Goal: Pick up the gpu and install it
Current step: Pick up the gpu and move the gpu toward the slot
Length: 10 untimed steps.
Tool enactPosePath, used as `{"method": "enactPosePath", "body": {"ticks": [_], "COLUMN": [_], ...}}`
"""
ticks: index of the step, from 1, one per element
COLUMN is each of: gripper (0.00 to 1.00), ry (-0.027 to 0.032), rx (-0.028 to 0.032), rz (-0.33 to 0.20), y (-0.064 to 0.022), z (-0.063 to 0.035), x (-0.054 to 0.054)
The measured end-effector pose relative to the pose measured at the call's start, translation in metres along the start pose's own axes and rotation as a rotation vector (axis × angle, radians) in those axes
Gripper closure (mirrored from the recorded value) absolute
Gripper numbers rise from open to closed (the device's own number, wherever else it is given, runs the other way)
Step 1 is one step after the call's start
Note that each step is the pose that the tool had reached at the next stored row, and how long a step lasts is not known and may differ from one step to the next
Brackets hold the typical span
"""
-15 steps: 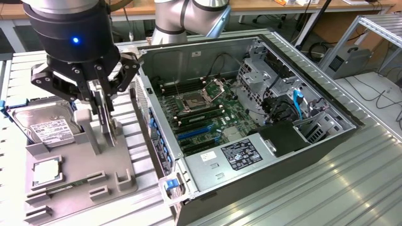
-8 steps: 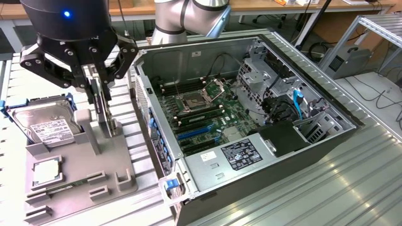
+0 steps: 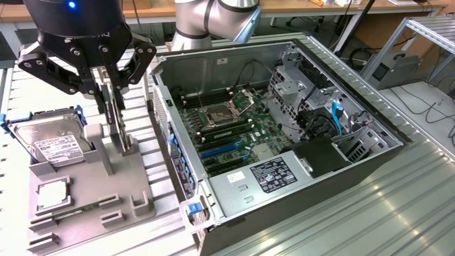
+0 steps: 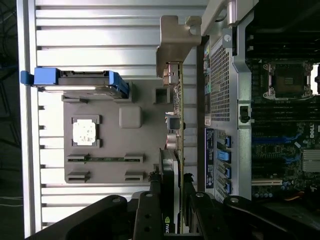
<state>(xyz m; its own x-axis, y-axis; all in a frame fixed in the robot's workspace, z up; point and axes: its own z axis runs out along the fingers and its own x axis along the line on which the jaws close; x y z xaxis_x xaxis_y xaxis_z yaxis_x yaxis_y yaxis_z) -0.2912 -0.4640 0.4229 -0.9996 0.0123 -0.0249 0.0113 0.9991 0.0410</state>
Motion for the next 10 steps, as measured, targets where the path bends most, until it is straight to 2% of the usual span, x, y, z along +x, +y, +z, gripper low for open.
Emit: {"method": "enactPosePath", "body": {"ticks": [4,7,10], "gripper": [0.73,0.73,0.73], "ry": [0.0002,0.0001,0.0000], "rx": [0.0003,0.0002,0.0000], "rz": [0.000,0.000,0.000], "y": [0.0003,0.0007,0.0015], "z": [-0.0002,0.0001,0.0005], "x": [-0.001,-0.005,-0.018]}}
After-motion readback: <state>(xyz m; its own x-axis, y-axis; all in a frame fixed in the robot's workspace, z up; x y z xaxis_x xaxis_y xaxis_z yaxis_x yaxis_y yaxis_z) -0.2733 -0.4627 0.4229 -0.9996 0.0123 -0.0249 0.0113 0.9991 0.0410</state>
